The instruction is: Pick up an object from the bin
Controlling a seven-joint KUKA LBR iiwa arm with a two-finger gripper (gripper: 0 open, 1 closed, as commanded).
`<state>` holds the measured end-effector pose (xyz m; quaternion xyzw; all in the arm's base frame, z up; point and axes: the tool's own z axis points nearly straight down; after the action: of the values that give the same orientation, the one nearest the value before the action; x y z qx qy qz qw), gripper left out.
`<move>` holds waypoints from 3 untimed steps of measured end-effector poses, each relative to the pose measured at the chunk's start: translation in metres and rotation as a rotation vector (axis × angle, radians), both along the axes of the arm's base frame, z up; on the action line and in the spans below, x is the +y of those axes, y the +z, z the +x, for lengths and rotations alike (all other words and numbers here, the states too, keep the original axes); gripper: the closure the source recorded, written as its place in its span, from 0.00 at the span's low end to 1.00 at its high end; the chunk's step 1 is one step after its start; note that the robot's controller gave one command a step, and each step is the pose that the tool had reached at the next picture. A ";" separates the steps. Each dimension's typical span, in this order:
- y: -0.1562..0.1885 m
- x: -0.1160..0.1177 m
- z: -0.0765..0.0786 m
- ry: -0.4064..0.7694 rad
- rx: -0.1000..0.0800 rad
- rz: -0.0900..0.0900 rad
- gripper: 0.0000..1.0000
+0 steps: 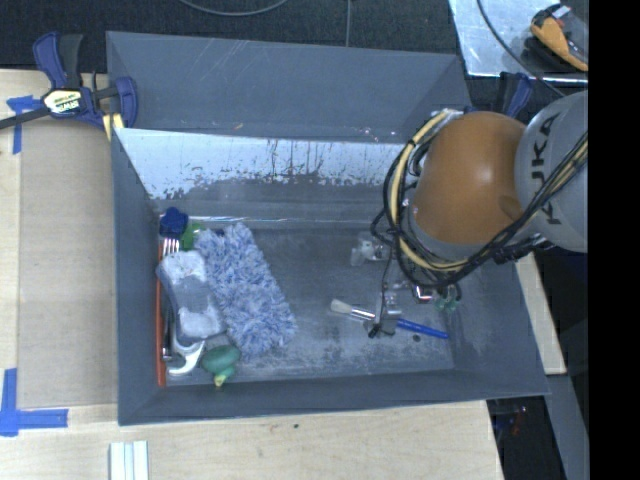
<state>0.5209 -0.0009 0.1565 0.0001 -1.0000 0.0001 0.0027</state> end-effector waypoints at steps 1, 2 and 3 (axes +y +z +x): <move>0.004 0.000 0.002 0.000 -0.008 0.000 0.00; -0.086 -0.061 -0.010 0.011 -0.010 -0.001 0.00; -0.086 -0.084 -0.009 0.124 -0.022 0.001 0.00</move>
Offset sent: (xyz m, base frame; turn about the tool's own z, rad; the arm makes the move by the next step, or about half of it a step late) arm -0.0109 -0.0603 -0.0865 -0.0126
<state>0.5122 -0.0850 0.0706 0.0619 -0.9980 -0.0003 -0.0082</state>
